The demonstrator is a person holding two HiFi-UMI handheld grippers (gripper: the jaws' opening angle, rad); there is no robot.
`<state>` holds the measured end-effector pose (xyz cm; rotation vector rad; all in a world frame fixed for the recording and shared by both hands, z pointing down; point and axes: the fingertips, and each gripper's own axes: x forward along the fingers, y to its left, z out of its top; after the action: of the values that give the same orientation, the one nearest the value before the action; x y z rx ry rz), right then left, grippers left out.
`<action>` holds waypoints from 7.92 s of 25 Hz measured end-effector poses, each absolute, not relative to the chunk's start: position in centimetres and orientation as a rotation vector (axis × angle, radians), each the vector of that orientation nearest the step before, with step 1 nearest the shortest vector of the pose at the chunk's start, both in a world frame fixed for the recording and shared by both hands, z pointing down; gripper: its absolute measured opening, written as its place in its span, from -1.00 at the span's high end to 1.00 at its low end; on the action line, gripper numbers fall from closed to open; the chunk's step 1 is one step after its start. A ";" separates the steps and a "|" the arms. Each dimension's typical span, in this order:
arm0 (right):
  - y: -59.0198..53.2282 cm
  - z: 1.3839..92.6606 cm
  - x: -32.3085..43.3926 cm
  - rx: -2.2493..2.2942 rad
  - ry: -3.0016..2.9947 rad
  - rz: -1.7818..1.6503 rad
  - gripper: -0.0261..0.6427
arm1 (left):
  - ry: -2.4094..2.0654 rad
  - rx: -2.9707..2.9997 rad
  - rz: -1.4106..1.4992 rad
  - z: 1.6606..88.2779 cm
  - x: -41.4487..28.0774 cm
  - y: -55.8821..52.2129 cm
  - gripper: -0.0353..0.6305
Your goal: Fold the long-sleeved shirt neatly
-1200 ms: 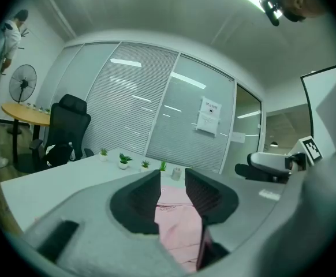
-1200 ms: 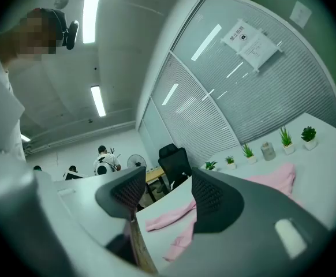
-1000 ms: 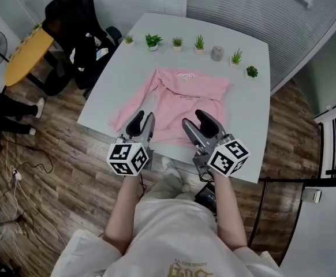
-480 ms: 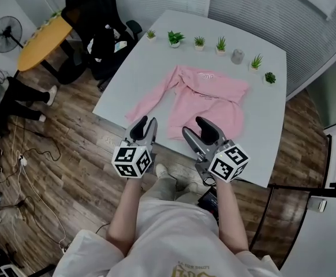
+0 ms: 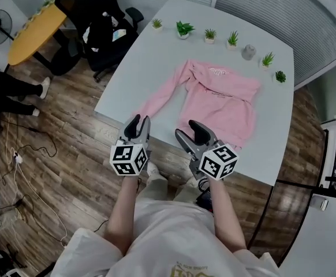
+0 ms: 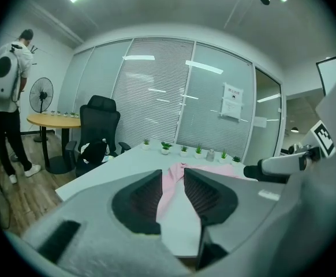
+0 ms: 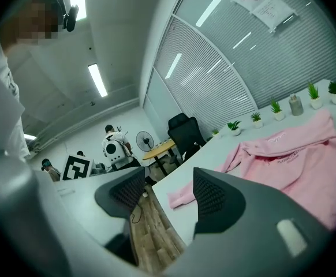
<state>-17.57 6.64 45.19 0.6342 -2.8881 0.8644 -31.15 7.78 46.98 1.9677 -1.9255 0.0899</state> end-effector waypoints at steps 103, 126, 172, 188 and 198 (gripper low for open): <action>-3.2 44.8 -28.5 0.916 -2.460 0.409 0.81 | -1.545 2.237 0.198 50.5 -36.2 1.3 0.67; -8.1 35.5 -22.6 1.184 -2.461 0.192 0.81 | -1.424 2.361 0.195 48.1 -30.8 -4.5 0.57; -19.1 33.0 -11.0 1.107 -2.642 0.217 0.80 | -1.564 2.282 0.450 50.3 -21.0 -18.9 0.86; -23.9 36.6 -3.3 1.136 -2.583 0.252 0.80 | -1.454 2.425 0.702 51.9 -14.0 -19.8 0.86; -24.8 40.0 0.1 1.138 -2.548 0.321 0.80 | -1.407 2.411 0.755 54.1 -11.8 -20.3 0.86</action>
<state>0.06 -24.82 40.00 1.1381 -2.5476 0.3210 -11.81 -20.28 54.08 2.4107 -1.4068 0.7554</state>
